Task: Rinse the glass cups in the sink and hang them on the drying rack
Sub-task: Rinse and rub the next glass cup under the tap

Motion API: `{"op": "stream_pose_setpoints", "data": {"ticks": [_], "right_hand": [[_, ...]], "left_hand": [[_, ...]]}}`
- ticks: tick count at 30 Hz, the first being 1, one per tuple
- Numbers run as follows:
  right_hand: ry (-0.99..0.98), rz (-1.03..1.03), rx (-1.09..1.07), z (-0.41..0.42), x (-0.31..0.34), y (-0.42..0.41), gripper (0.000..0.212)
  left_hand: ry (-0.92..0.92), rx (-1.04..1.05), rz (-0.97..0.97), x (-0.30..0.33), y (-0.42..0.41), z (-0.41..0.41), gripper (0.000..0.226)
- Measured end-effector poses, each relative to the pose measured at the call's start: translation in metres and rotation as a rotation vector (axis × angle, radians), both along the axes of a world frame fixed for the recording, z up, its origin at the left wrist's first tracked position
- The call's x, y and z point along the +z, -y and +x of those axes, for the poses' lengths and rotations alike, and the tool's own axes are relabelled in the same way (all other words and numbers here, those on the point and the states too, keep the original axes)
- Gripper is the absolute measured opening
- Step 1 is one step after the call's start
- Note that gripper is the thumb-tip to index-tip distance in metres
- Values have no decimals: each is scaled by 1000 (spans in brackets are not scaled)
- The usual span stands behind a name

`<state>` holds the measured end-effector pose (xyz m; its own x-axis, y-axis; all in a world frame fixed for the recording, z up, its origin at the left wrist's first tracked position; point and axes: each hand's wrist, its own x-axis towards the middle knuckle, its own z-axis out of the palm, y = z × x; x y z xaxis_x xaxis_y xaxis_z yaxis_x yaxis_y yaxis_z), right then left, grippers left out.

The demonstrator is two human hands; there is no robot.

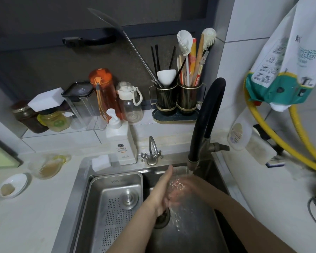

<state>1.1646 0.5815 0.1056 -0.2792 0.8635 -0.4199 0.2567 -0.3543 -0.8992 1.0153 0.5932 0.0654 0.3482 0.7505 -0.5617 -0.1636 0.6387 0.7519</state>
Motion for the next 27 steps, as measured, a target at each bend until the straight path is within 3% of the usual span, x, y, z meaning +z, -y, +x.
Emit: {"op": "stream_pose_setpoints", "data": {"ticks": [3,6,9,11,14,17,20,23,27], "right_hand": [[-28,40,-131,-7,-3,-2,23],[81,146,39,-8,-5,5,14],[147,179,212,-6,-12,14,20],[199,251,142,0,-16,11,30],[233,384,32,-1,-13,10,30],[8,141,70,-9,-10,21,28],[-39,62,59,-10,-15,23,19],[-150,-10,-178,-10,-11,14,21],[-178,-104,-133,-16,-7,22,19]], "left_hand": [[45,76,107,-8,8,6,72],[-62,26,71,2,2,2,70],[-46,-77,6,8,-5,-8,63],[34,-47,59,3,-1,-8,59],[-27,-12,135,-9,8,-2,80],[-149,28,93,-5,6,-1,79],[-227,-50,72,-3,3,-3,79],[-116,-59,30,-9,13,-1,80],[-31,-30,-47,5,12,-6,79]]}}
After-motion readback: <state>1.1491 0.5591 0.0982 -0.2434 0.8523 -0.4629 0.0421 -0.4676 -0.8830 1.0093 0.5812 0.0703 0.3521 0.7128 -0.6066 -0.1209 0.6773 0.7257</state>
